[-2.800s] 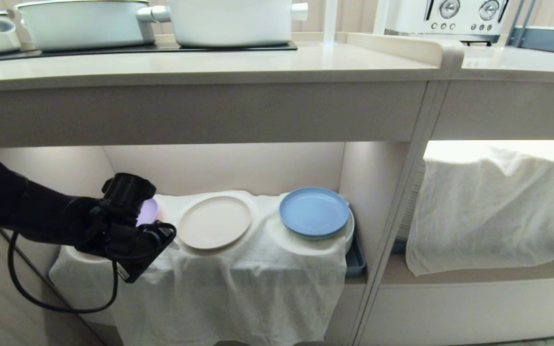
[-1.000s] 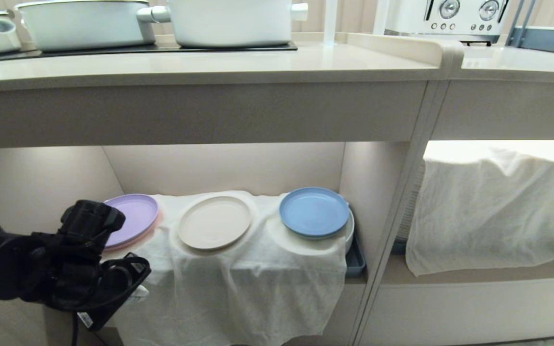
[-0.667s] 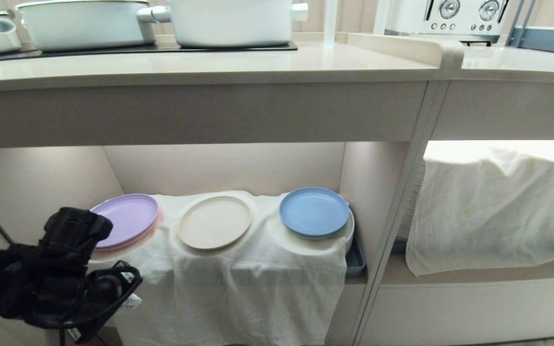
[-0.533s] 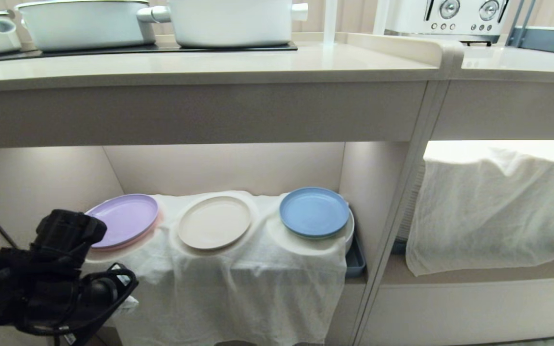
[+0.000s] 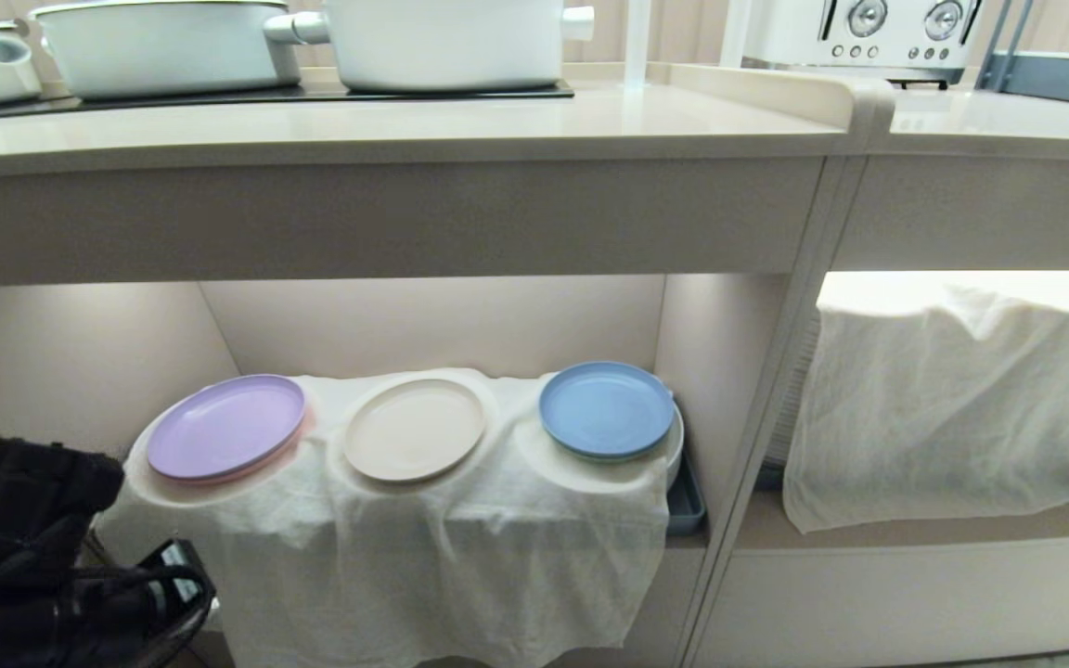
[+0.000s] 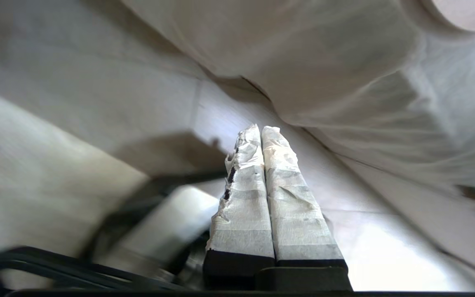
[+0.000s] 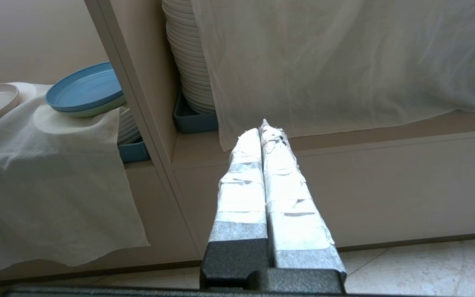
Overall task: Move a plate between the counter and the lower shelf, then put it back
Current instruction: Pick up the plate in the cupboard
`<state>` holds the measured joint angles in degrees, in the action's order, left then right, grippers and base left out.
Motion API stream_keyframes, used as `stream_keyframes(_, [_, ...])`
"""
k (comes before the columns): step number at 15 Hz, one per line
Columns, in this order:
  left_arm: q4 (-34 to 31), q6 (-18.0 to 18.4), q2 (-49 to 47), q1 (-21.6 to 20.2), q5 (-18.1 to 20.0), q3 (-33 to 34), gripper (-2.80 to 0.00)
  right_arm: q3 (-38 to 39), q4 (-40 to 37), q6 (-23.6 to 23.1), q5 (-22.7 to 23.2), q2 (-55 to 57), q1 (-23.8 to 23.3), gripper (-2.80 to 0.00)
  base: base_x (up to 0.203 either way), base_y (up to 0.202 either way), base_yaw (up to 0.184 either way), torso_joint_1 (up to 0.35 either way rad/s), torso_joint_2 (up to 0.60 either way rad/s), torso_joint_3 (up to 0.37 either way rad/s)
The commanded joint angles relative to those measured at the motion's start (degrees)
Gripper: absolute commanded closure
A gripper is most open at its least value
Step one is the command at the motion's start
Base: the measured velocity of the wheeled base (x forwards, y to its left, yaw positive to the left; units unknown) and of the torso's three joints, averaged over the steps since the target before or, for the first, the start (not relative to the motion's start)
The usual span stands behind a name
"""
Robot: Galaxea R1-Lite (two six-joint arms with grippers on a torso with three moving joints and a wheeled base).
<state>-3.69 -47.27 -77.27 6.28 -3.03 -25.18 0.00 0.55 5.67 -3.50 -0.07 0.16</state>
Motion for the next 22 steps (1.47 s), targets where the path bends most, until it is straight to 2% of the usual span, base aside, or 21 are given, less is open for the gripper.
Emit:
stream_keyframes(1, [0.0,3.9,6.0,-0.2,-1.5,1.5,0.00,0.0,0.0,0.0,0.0,0.1,0.0,0.00,0.000,0.000,0.000,0.000,0.00,0.000])
stream_keyframes(3, [-0.1,10.4,10.4,-0.3,-3.9,2.5,0.00,0.0,0.0,0.0,0.0,0.1,0.0,0.00,0.000,0.000,0.000,0.000,0.00,0.000])
stream_keyframes(4, [0.0,15.2,12.5,-0.3,-5.0,3.2,0.00,0.0,0.1,0.0,0.0,0.1,0.0,0.00,0.000,0.000,0.000,0.000,0.00,0.000])
stream_keyframes(6, [0.1,21.2,17.1,-0.4,-6.8,3.9,0.00,0.0,0.0,0.0,0.0,0.1,0.0,0.00,0.000,0.000,0.000,0.000,0.00,0.000])
stream_keyframes(11, [0.5,29.8,32.1,-0.4,-7.5,7.5,0.00,0.0,0.0,0.0,0.0,0.1,0.1,0.00,0.000,0.000,0.000,0.000,0.00,0.000])
stream_keyframes(14, [2.7,32.8,41.3,-0.6,-7.4,9.1,0.00,0.0,0.1,0.0,0.0,0.1,0.0,0.00,0.000,0.000,0.000,0.000,0.00,0.000])
stream_keyframes(16, [5.1,35.7,46.2,-2.3,-7.4,10.2,0.00,0.0,0.0,0.0,0.0,0.1,0.0,0.00,0.000,0.000,0.000,0.000,0.00,0.000])
stream_keyframes(19, [6.1,43.3,54.1,-5.4,-7.1,12.3,0.00,0.0,0.0,0.0,0.0,0.1,0.0,0.00,0.000,0.000,0.000,0.000,0.00,0.000])
stream_keyframes(22, [6.0,45.4,59.3,-6.8,-7.2,11.9,0.00,0.0,0.1,0.0,0.0,0.1,0.0,0.00,0.000,0.000,0.000,0.000,0.00,0.000])
